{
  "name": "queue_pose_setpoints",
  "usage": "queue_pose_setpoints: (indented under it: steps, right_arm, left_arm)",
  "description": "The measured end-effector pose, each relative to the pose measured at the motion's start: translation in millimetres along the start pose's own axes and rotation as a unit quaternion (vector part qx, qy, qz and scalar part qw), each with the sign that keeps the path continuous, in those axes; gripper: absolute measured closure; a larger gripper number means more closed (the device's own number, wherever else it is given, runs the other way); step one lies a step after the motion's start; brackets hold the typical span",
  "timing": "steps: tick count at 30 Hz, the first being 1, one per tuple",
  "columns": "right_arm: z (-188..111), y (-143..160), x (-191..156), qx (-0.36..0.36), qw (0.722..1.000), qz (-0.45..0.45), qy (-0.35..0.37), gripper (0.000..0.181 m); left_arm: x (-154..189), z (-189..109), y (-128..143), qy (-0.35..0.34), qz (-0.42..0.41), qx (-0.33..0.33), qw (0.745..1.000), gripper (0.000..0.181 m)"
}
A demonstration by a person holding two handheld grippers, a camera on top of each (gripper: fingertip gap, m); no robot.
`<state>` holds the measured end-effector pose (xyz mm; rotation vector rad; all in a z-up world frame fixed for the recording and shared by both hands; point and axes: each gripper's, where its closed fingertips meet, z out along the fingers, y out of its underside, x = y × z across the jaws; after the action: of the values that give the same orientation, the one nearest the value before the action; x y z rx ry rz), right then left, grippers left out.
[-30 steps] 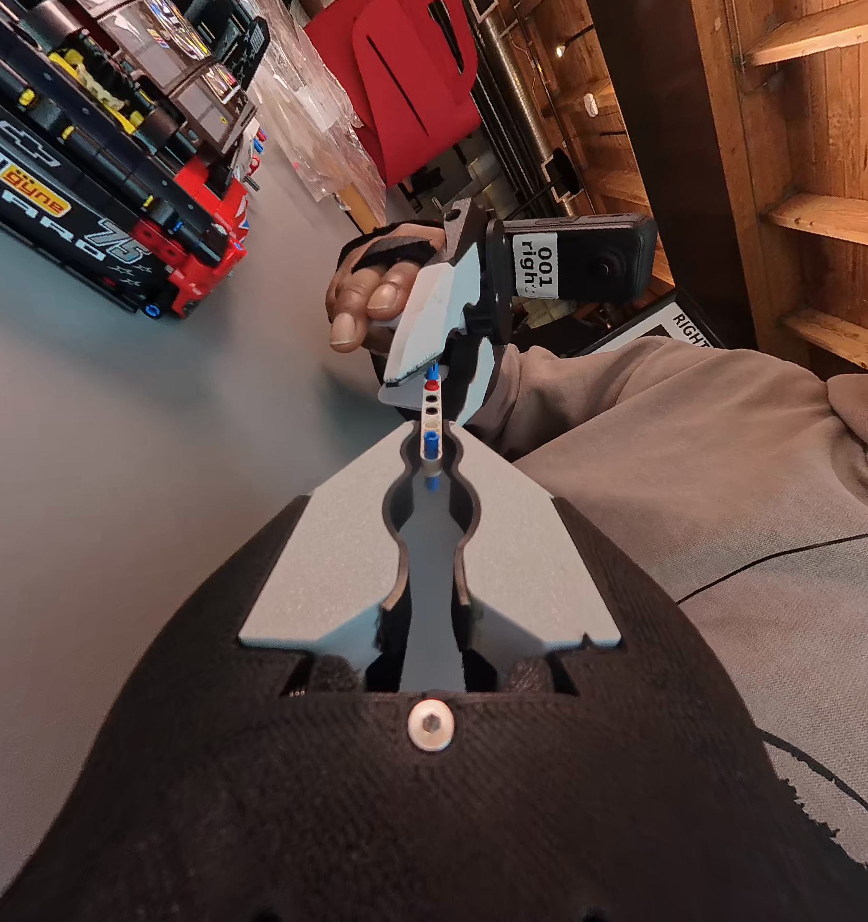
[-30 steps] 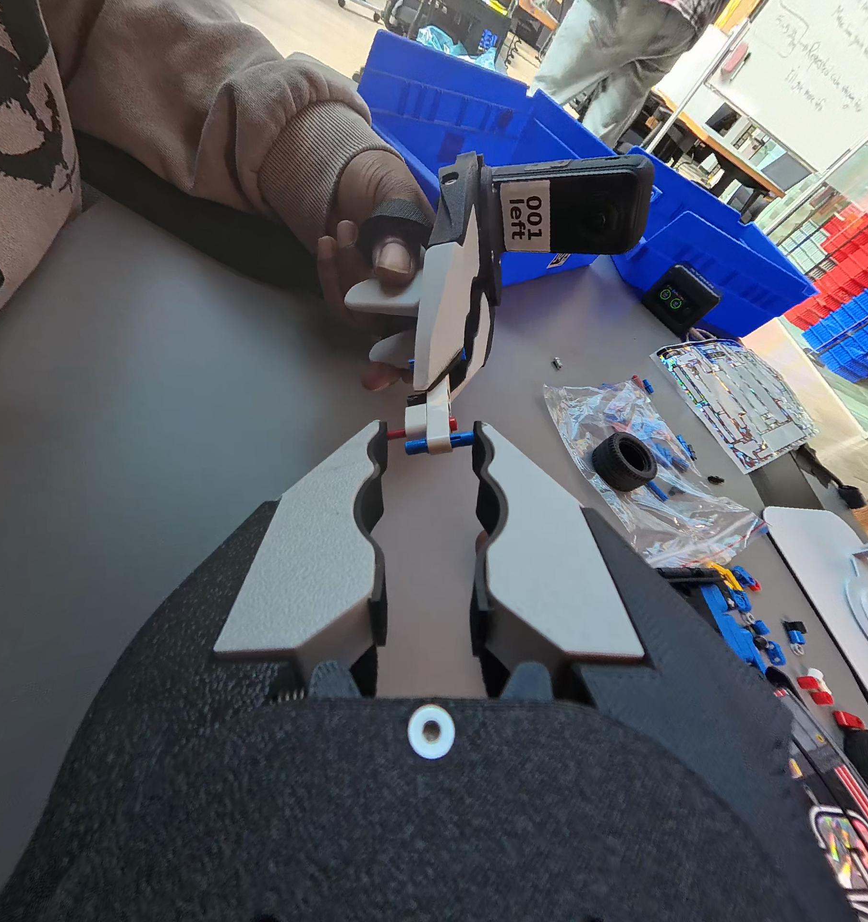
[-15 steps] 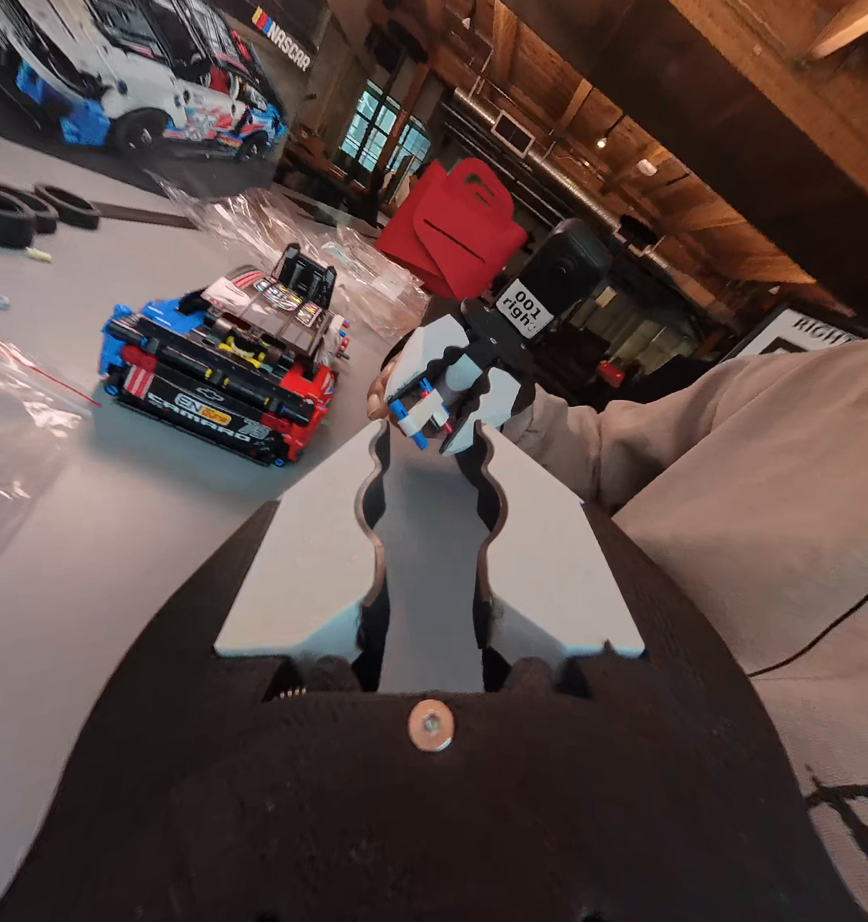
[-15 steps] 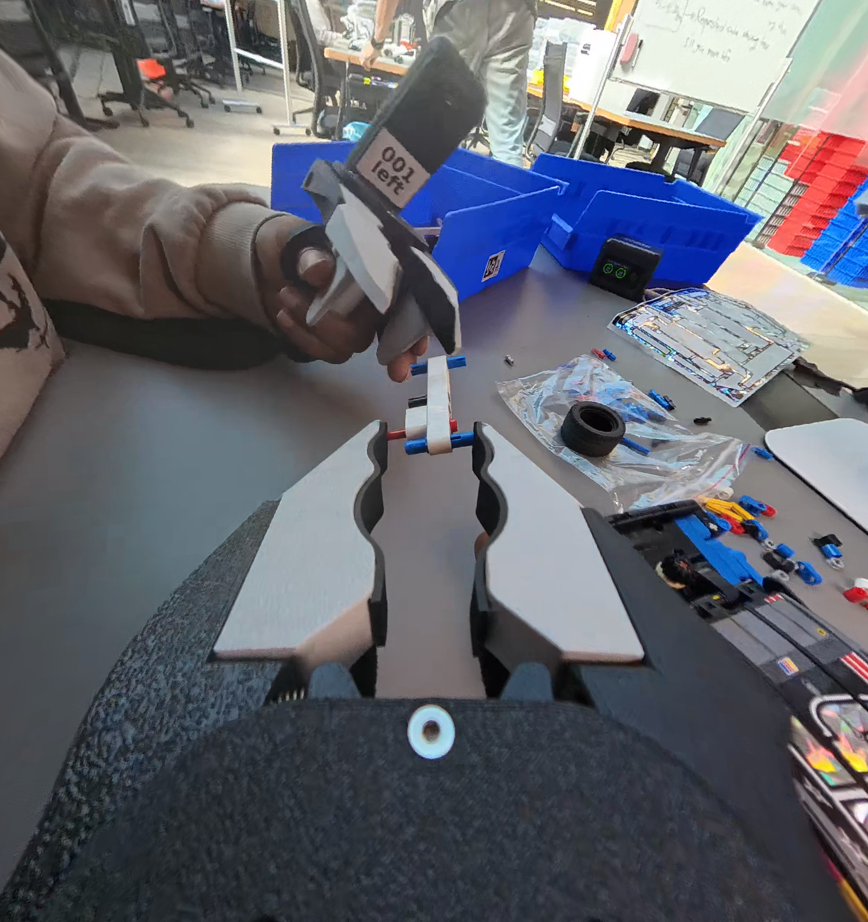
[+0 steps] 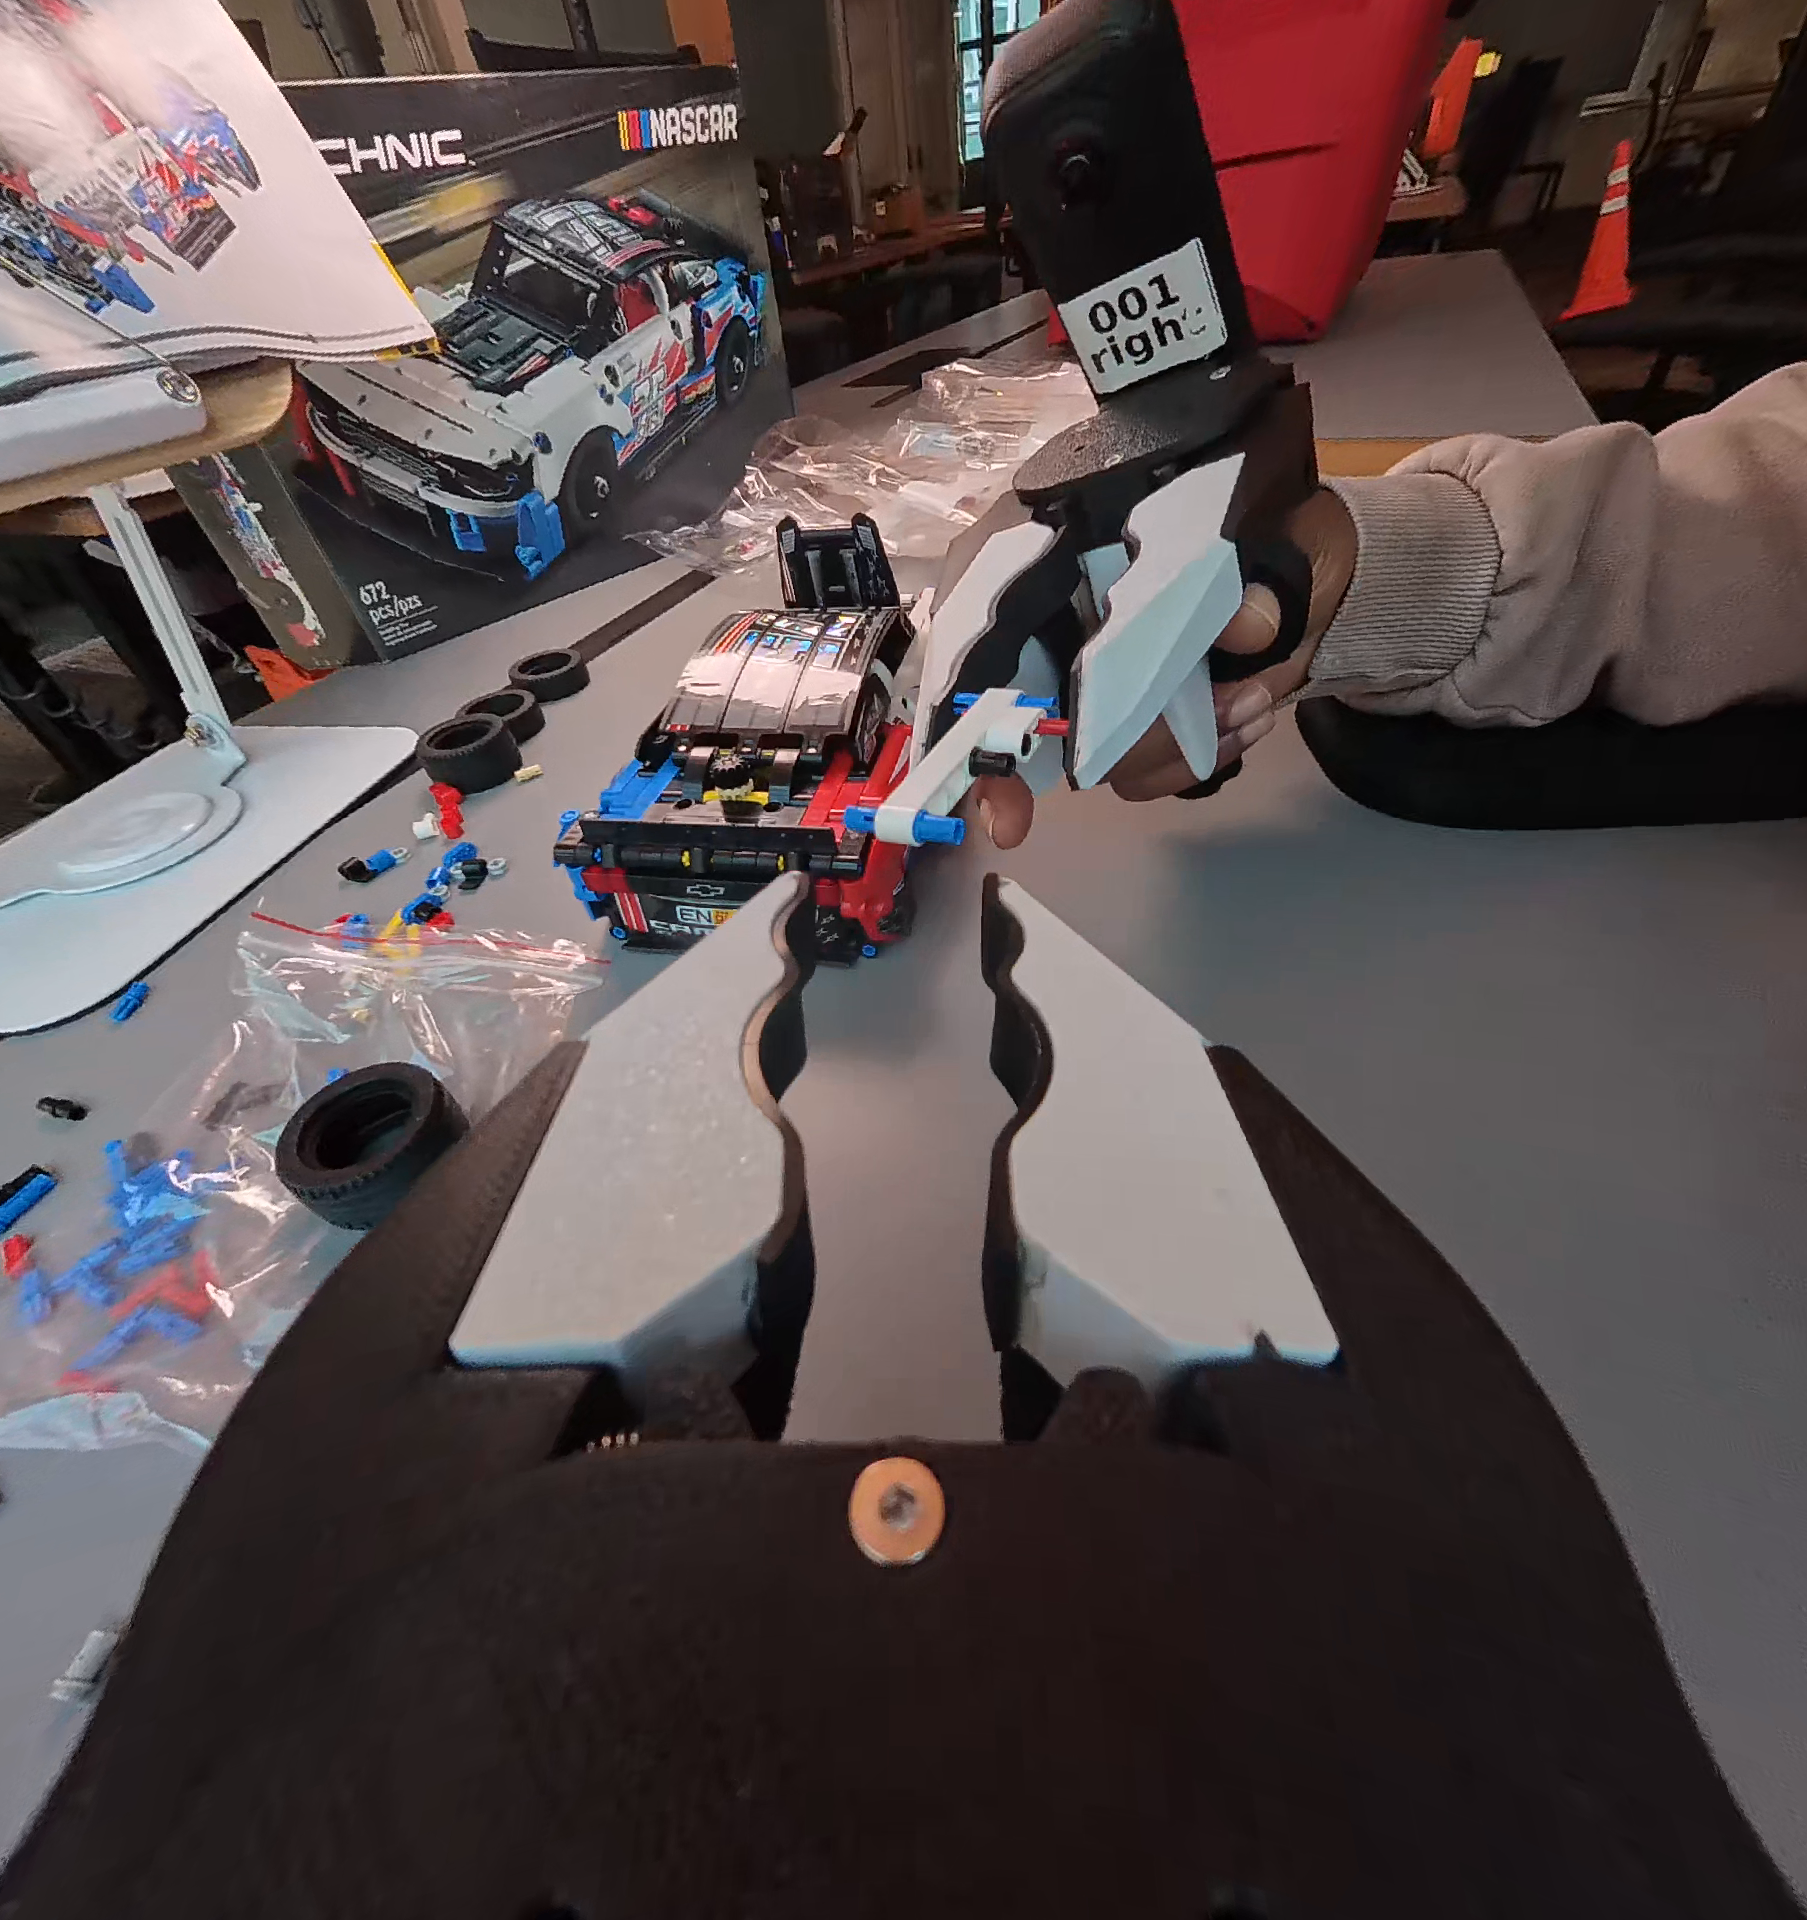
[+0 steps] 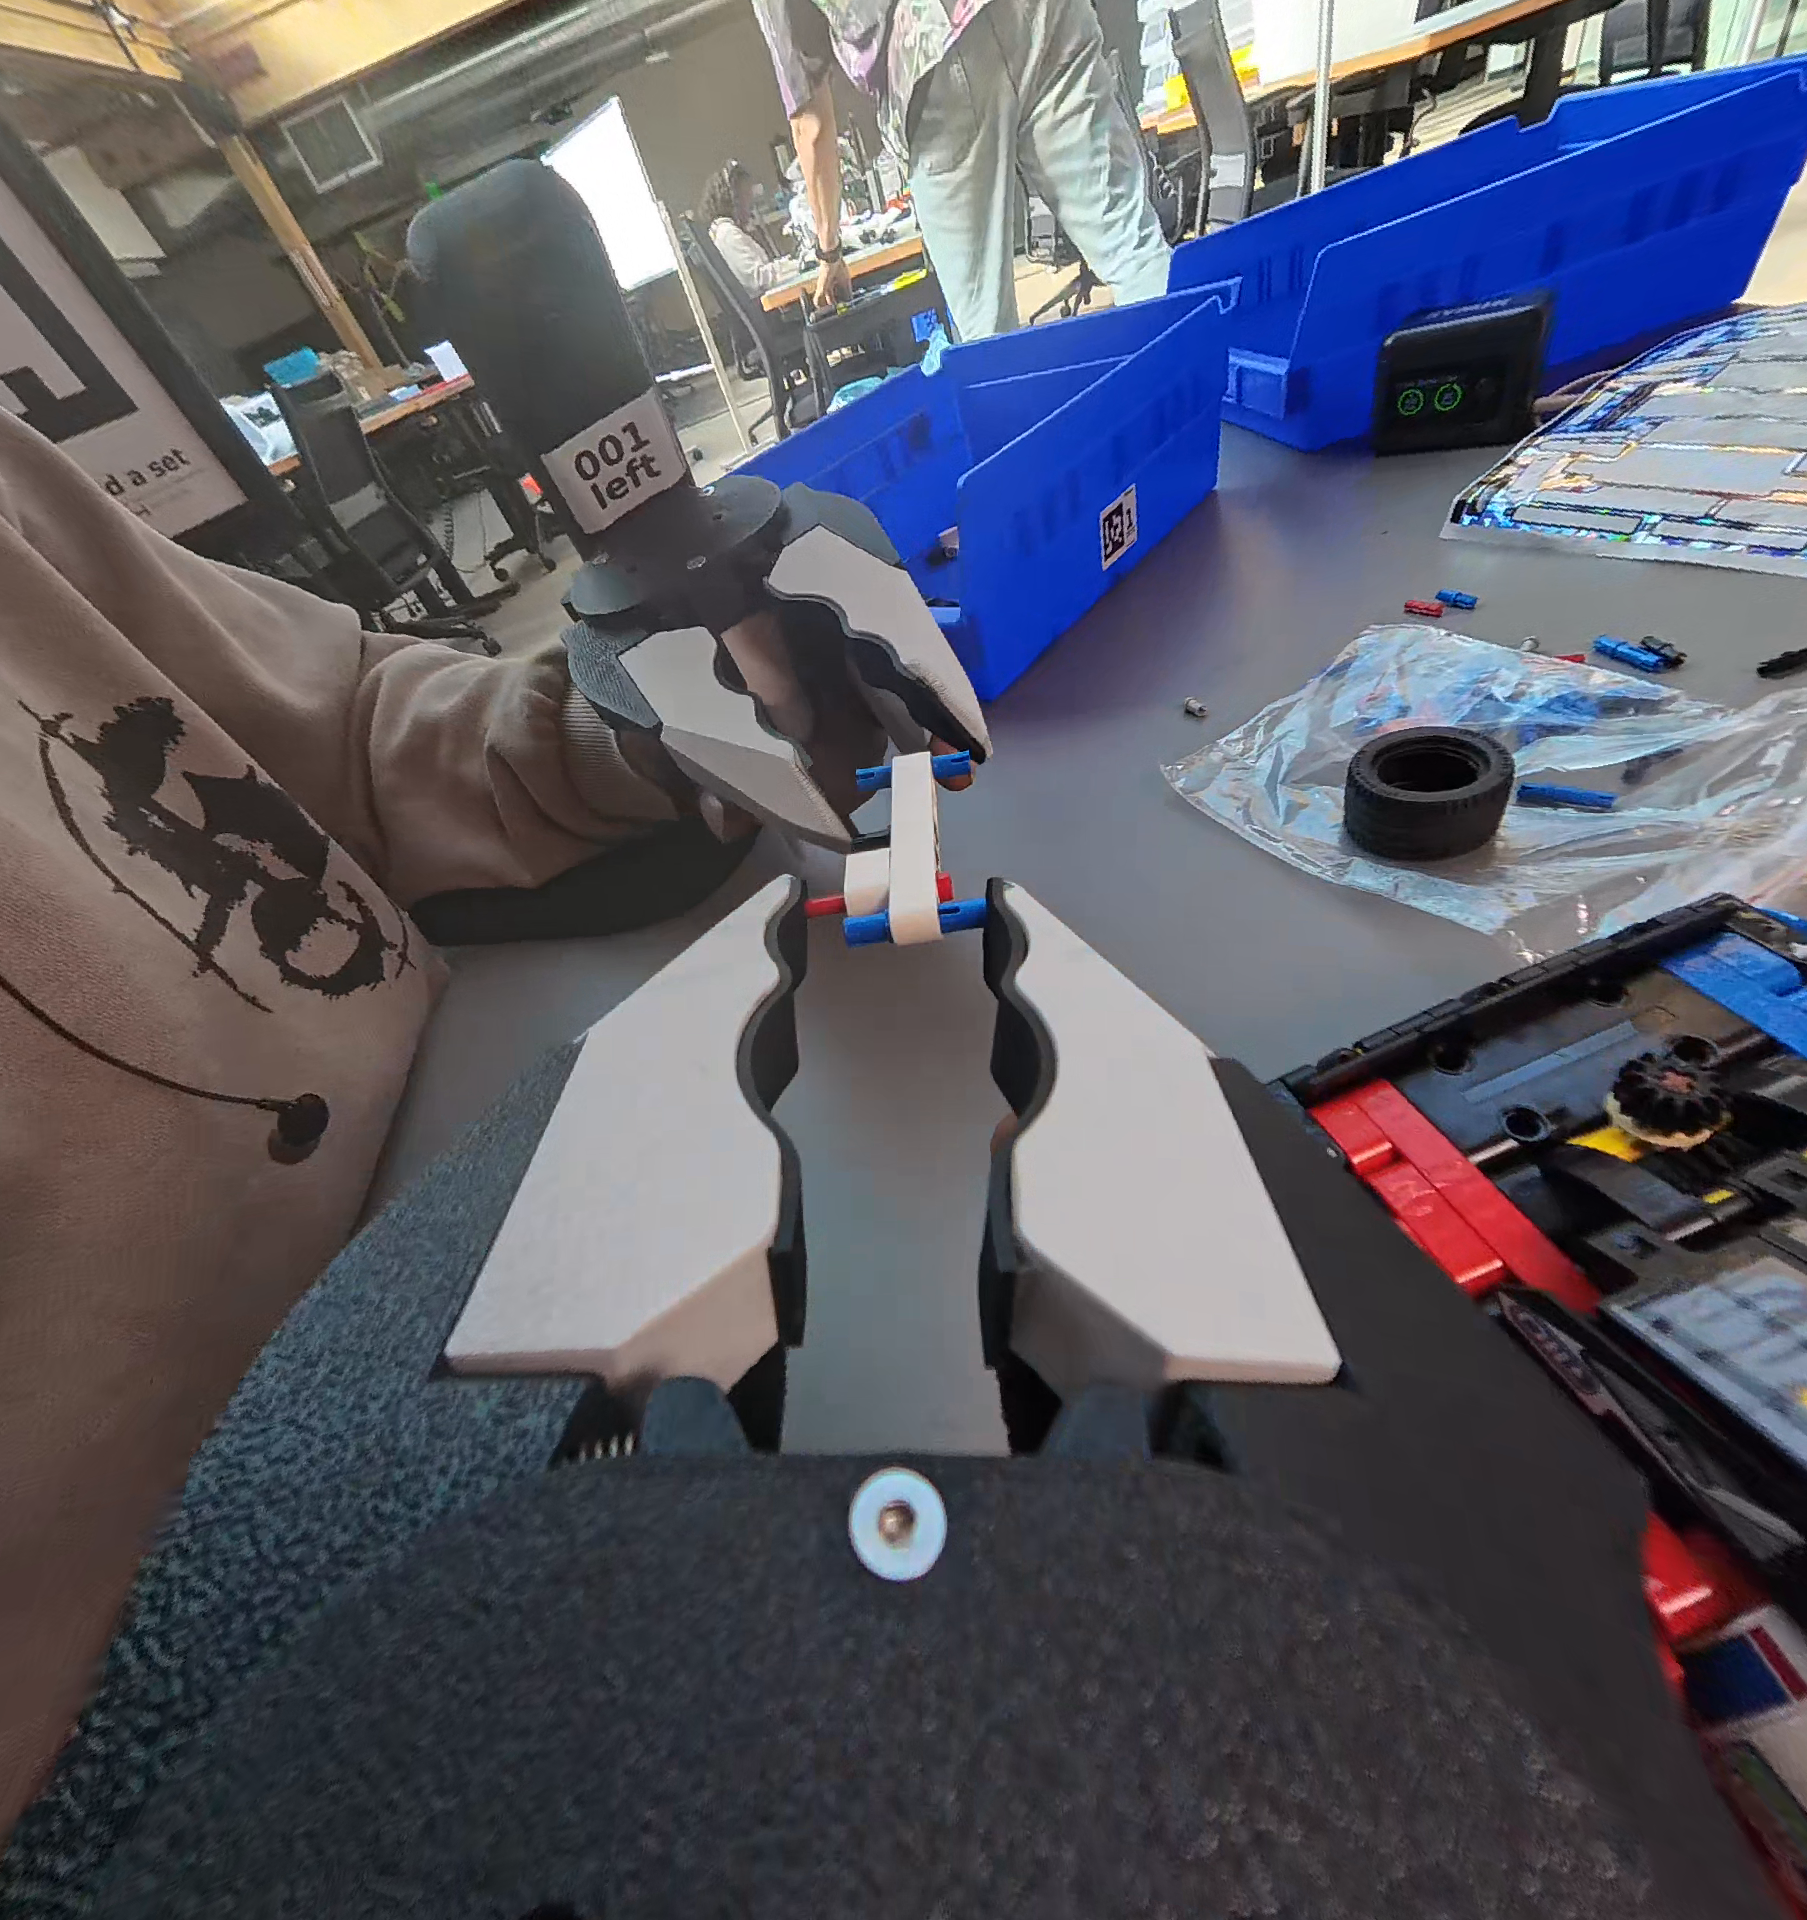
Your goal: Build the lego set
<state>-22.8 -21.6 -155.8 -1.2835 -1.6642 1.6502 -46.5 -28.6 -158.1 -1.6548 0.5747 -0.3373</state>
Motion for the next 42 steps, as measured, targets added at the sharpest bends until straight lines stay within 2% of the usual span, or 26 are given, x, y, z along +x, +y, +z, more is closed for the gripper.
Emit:
queue_pose_setpoints:
  steps: [4, 13, 18, 23, 29, 33, 42]
  right_arm:
    - [1.0, 0.9, -3.6, -0.007, 0.998, -0.068, 0.014, 0.149]
    - [3.0, 1.0, -11.2, -0.01, 0.968, -0.245, 0.054, 0.149]
    - [5.0, 2.7, -15.3, -0.012, 0.961, -0.27, 0.053, 0.149]
    - [4.5, 1.1, -17.8, -0.006, 0.969, -0.243, 0.039, 0.149]
    - [4.6, 1.1, -19.3, -0.003, 0.983, -0.185, 0.014, 0.149]
    - [6.1, 3.0, -18.4, -0.007, 0.985, -0.174, 0.013, 0.149]
    - [6.3, 2.8, -16.0, -0.004, 0.987, -0.157, 0.013, 0.149]
  left_arm:
    - [3.4, -2.7, -6.4, 0.021, -0.025, 0.02, 0.999, 0.159]
    - [16.9, -5.9, -17.8, 0.121, -0.157, 0.061, 0.978, 0.155]
    - [18.1, -3.3, -14.9, 0.147, -0.217, 0.056, 0.963, 0.153]
    - [25.8, -1.2, -12.0, 0.137, -0.153, 0.041, 0.978, 0.15]
    - [24.3, 1.2, -5.8, 0.079, -0.032, 0.017, 0.996, 0.158]
    - [23.6, -0.4, -8.5, 0.079, -0.032, 0.023, 0.996, 0.165]
    - [21.5, -0.2, -9.3, 0.078, -0.049, 0.024, 0.995, 0.166]
